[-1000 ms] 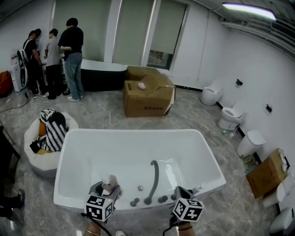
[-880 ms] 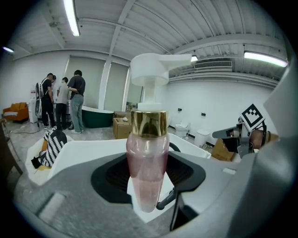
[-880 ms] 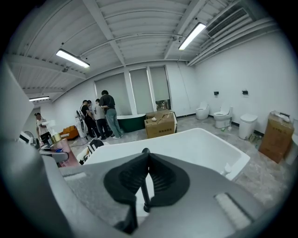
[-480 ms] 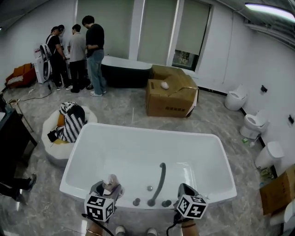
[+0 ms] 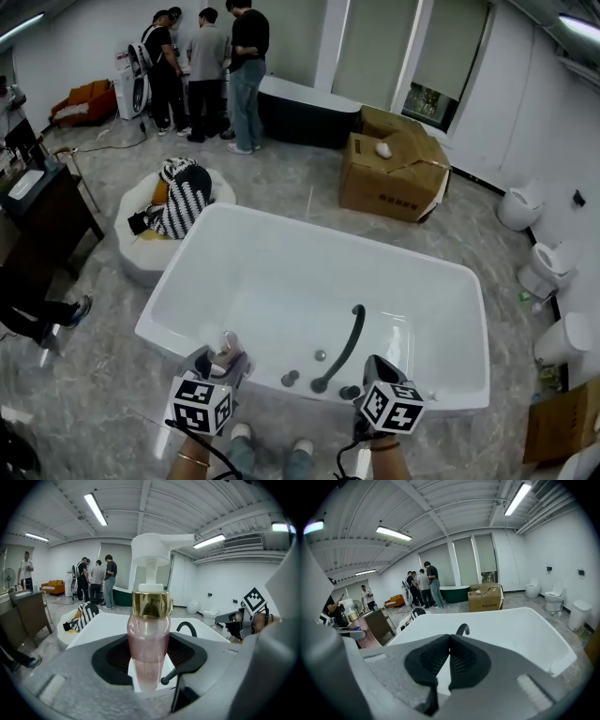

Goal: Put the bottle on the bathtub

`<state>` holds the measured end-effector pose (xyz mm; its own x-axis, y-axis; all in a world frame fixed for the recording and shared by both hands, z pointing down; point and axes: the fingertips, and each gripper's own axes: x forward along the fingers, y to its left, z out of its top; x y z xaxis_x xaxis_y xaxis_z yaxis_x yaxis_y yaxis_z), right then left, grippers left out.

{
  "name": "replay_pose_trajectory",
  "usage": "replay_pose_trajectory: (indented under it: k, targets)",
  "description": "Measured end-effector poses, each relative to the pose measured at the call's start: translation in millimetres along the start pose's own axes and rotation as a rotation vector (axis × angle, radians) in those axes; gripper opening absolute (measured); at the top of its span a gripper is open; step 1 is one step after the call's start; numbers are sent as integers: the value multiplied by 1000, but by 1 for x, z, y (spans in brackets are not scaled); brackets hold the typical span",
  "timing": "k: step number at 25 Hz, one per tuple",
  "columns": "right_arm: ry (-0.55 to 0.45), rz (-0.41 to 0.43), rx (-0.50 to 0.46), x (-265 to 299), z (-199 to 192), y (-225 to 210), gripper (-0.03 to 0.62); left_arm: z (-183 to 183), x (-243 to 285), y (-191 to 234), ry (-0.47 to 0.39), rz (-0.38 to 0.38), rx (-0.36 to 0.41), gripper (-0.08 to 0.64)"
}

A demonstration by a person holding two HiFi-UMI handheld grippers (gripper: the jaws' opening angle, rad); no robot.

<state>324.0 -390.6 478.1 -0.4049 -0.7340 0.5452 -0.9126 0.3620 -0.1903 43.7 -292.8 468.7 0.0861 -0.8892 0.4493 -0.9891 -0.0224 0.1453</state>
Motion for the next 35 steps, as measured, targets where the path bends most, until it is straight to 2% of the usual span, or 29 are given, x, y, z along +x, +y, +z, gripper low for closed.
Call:
replay_pose_trajectory:
  k: [8, 19, 28, 35]
  targets:
    - [15, 152, -86, 17, 0, 78, 3, -19, -50, 42, -17, 129, -50, 227]
    - [75, 332, -202, 34, -21, 188, 3, -41, -114, 98, -39, 270, -113, 227]
    - [133, 432, -291, 55, -50, 252, 3, -63, -132, 142, -42, 350, -159, 227]
    - [176, 464, -321, 88, -69, 282, 3, -75, -116, 179, -31, 380, -175, 227]
